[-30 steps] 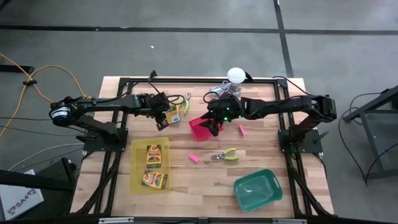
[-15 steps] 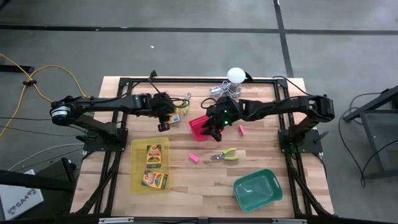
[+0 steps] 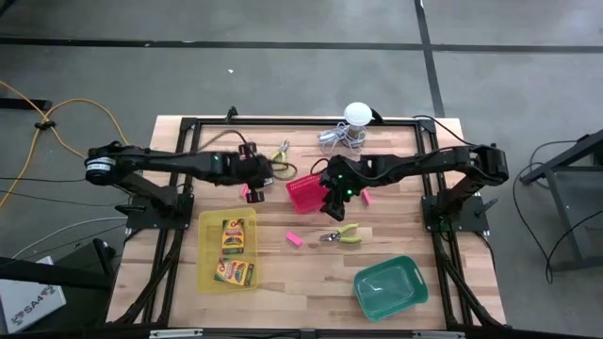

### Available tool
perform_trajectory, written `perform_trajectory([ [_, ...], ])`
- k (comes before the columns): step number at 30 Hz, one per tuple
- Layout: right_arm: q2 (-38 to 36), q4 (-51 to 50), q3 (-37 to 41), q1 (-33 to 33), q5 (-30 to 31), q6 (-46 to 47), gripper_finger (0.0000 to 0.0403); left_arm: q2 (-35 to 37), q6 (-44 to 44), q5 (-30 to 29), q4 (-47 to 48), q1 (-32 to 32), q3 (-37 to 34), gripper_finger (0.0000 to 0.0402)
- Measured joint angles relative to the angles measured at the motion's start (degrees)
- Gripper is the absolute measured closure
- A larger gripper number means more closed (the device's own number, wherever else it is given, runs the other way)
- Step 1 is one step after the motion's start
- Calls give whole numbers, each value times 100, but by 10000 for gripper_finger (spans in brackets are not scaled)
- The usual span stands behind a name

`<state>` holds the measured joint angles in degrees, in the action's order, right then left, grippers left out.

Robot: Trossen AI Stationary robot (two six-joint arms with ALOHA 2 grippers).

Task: Pick & Place School Supplies
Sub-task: Put the yellow box of crayons into the yellow bin

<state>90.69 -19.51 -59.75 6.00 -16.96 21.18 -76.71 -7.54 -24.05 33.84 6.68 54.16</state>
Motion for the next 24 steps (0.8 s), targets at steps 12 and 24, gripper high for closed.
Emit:
perform_trajectory([
  [12, -83, -458, 2, -651, 512, 227, 211, -997, 1451, -1697, -369, -1425, 182, 282],
  [24, -83, -652, 2, -1518, 1005, 545, 211, -1877, 2545, -2210, -430, -1699, 317, 282],
])
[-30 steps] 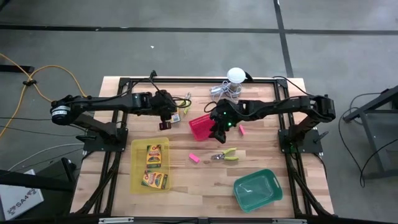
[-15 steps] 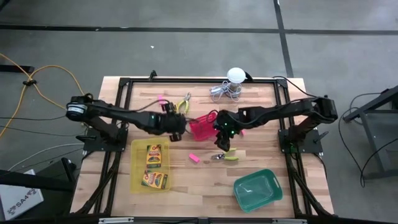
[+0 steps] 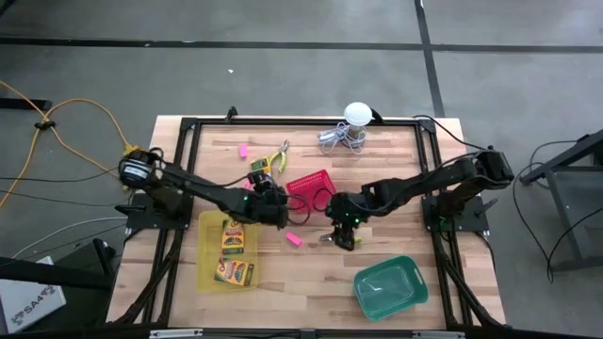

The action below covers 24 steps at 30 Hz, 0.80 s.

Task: Pick & Place School Supplies
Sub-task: Put the yellow box of crayons into the yellow bin

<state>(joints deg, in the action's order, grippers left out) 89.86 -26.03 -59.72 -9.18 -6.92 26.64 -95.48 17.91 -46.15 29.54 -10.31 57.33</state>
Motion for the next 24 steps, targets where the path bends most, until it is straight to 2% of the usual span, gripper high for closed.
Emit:
perform_trajectory([
  [5, -1, -267, 0, -351, 400, 199, 211, -519, 147, 41, 308, 171, 406, 282],
  [13, -367, -702, 2, -768, 1063, 465, 211, -1284, 800, 35, 1430, 147, 1137, 282],
  [24, -947, -705, 0, -1049, 1687, 786, 211, -1578, 1320, -4, 1824, 149, 1242, 282],
])
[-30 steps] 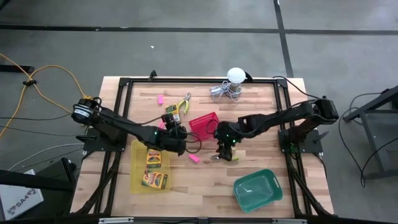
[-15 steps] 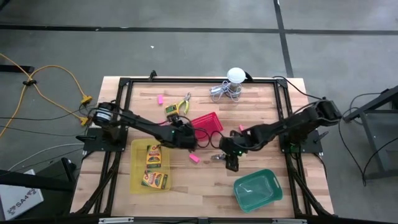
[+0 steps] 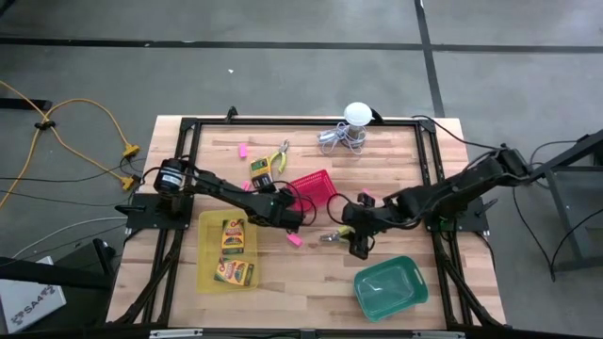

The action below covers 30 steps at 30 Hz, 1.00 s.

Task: Pick & Place School Supplies
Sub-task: Put the yellow box of crayons into the yellow bin

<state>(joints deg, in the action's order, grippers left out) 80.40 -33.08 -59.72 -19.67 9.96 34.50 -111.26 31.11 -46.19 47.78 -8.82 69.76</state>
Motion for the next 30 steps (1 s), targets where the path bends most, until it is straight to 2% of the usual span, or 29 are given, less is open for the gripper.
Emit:
perform_trajectory([
  [7, -92, 83, 0, -28, 108, 7, 211, -20, 338, 170, 81, 90, -2, 282],
  [12, -92, 163, 0, -28, 98, 26, 211, -320, 390, 360, 184, 170, 3, 280],
  [22, -92, 577, 0, -23, 37, 221, 211, -638, 537, 273, 414, 175, 11, 231],
  [30, -89, 1052, 0, -23, 37, 475, 211, -649, 536, 243, 388, 190, 4, 226],
])
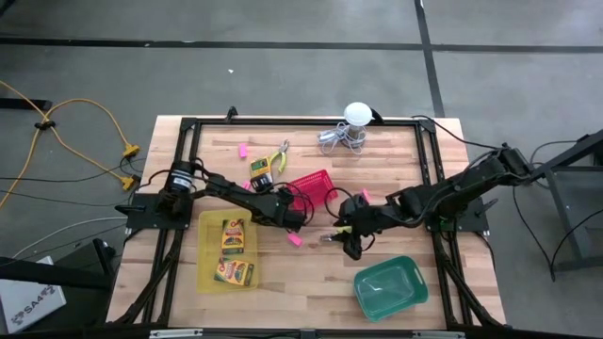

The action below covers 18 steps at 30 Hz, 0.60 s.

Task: Pick & Place School Supplies
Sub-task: Put the yellow box of crayons into the yellow bin

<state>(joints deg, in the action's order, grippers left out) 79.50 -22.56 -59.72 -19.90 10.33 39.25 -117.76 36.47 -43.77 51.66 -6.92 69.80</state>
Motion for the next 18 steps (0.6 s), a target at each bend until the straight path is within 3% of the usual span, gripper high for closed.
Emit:
perform_trajectory([
  [10, 0, 737, 0, 0, 30, -32, 211, -4, 143, 142, -59, 24, -6, 226],
  [18, 2, 1676, 0, 2, 545, -2, 211, -4, 173, 404, -24, 39, -6, 226],
])
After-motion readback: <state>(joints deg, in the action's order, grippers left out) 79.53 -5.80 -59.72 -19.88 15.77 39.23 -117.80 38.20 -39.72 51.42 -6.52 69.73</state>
